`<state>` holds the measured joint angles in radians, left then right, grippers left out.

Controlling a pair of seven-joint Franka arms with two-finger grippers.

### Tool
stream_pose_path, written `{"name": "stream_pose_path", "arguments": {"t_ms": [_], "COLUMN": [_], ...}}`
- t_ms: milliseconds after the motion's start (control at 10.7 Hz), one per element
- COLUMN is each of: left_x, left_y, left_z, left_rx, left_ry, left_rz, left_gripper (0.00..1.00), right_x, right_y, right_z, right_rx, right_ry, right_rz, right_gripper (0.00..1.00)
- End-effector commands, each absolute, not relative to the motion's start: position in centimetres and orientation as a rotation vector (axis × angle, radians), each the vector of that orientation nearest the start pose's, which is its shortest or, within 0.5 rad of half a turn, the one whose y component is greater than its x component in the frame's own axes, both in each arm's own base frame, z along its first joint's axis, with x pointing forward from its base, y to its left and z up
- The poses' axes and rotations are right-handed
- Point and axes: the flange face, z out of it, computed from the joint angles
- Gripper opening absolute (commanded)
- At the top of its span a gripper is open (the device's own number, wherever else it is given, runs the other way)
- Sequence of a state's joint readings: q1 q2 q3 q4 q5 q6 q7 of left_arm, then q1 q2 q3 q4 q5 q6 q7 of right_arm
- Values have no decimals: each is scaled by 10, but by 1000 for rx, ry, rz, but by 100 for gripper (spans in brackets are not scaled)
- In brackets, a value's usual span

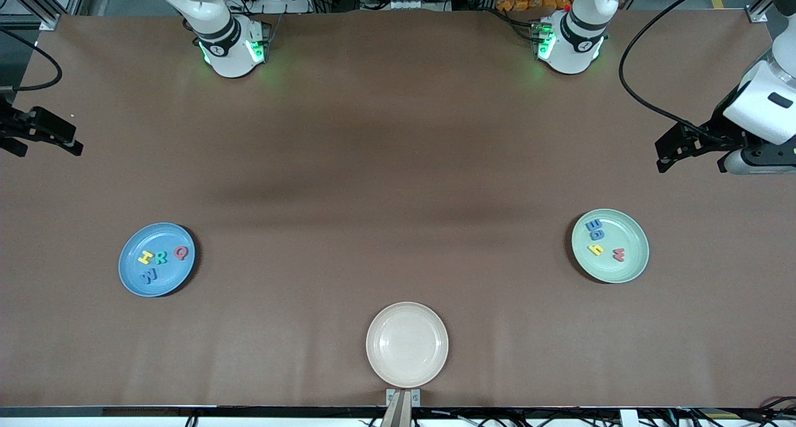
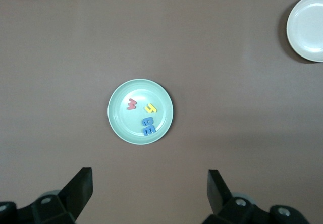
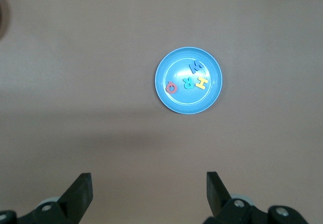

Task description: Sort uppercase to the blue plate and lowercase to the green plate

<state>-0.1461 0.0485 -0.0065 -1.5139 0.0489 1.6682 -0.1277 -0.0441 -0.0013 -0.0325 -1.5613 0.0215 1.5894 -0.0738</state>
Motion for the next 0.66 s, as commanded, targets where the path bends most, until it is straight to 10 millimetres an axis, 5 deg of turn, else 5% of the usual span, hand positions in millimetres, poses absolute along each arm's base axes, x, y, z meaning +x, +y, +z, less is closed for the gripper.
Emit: {"name": "stream_pose_path", "arguments": {"t_ms": [0, 563], "left_x": [565, 559], "left_y": [-79, -73], "left_z": [638, 639], "left_rx": [-3123, -3180], "left_ry": [53, 23], "left_rz": [-108, -42], "left_gripper": [100, 100], "right_x": [552, 552], "right_y": [-44, -45], "right_z": [635, 635], "right_rx": [-3130, -3132], "right_ry": [2, 5], "right_rz": [-57, -57], "right_gripper": [100, 100]}}
